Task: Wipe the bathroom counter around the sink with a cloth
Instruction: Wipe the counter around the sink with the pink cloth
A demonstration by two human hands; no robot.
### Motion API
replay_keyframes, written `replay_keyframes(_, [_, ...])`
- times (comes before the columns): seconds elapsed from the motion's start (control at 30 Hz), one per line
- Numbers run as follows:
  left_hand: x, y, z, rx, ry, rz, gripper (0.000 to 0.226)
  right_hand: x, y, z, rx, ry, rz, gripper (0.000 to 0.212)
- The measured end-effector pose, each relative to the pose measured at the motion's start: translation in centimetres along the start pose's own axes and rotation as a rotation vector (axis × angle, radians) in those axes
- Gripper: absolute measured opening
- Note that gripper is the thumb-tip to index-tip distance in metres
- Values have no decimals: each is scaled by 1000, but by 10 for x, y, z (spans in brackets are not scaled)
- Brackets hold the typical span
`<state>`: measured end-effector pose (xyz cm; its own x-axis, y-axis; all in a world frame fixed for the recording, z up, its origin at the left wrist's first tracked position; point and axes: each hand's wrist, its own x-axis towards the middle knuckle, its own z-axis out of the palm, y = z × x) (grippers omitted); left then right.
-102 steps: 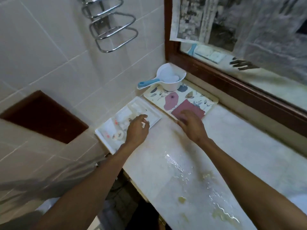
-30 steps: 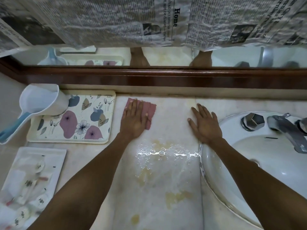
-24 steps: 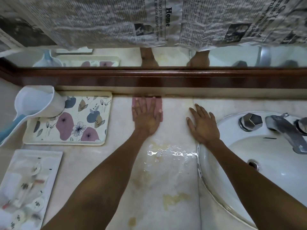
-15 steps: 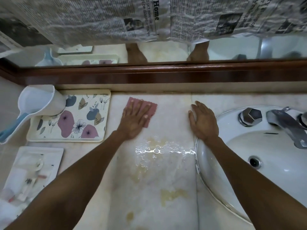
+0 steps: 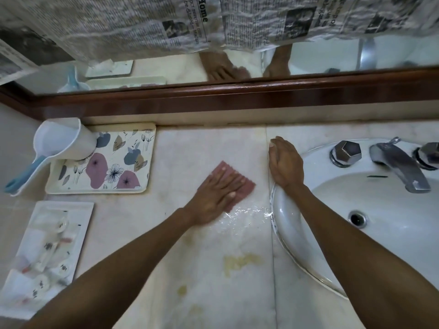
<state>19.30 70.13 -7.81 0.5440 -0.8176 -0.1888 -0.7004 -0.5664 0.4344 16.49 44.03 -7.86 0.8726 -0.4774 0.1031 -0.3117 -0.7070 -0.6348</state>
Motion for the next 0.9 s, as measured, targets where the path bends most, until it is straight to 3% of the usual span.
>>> replay_keyframes(0.1, [-17,-33,-9,162,27,-82,56,-6,3,-2,-43,4,-10,42])
replay_keyframes(0.27, [37,-8,-5,65,85,-454,67,-13,10,3,-170,-42,-37,48])
replay_keyframes(0.33, [50,19,10,83,97,-423,62,-11,12,4,-190,-72,-28,53])
replay_keyframes(0.43, [28,52,31,174,82,-211,54,-11,13,5,-204,-93,-26,55])
replay_keyframes(0.57, [-39,20,26,240,9,2,54,-13,11,3,-244,-82,-45,52])
replay_keyframes(0.7, [-42,-39,-3,250,70,-238,56,-21,11,2,-276,-83,-51,50])
replay_keyframes(0.8, [-2,-20,-7,114,125,-476,66,-29,11,2,-304,-77,-70,48])
replay_keyframes(0.9, [27,27,13,26,115,-405,69,-33,10,0,-316,-68,-83,49])
